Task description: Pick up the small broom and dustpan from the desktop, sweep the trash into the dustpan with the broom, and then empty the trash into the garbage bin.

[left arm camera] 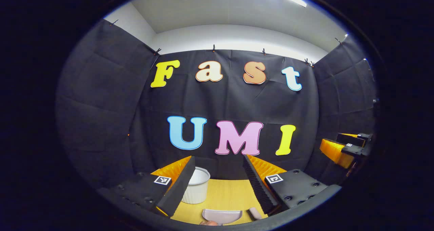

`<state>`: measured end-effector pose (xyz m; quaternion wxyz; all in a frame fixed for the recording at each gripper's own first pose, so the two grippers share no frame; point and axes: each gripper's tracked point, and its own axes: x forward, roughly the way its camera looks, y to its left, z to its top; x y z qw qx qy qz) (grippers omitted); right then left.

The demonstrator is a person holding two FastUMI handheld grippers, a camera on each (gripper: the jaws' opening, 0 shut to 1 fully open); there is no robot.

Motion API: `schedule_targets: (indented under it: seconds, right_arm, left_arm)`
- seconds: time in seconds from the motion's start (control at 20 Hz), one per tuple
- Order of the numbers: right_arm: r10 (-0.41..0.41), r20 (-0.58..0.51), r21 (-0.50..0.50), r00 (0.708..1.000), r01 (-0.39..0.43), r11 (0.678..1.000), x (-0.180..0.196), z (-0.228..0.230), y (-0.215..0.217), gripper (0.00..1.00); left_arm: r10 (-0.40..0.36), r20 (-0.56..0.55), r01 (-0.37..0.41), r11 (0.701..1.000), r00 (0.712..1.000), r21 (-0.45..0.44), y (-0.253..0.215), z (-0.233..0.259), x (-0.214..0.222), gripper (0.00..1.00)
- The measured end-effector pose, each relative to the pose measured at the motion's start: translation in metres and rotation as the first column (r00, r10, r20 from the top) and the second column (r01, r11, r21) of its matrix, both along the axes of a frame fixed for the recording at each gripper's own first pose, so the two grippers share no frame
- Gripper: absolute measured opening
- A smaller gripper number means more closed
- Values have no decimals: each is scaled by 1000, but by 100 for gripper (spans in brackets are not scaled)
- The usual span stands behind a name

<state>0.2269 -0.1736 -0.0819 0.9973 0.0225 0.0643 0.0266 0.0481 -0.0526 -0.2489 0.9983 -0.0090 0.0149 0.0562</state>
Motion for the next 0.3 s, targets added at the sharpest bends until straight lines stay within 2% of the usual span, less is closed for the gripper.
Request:
schedule_targets:
  seconds: [0.3]
  right_arm:
    - [37, 19, -9, 999, -37, 999, 3, 3, 4, 96]
  left_arm:
    - [6, 18, -6, 1000, 1000, 31, -1, 2, 1, 84]
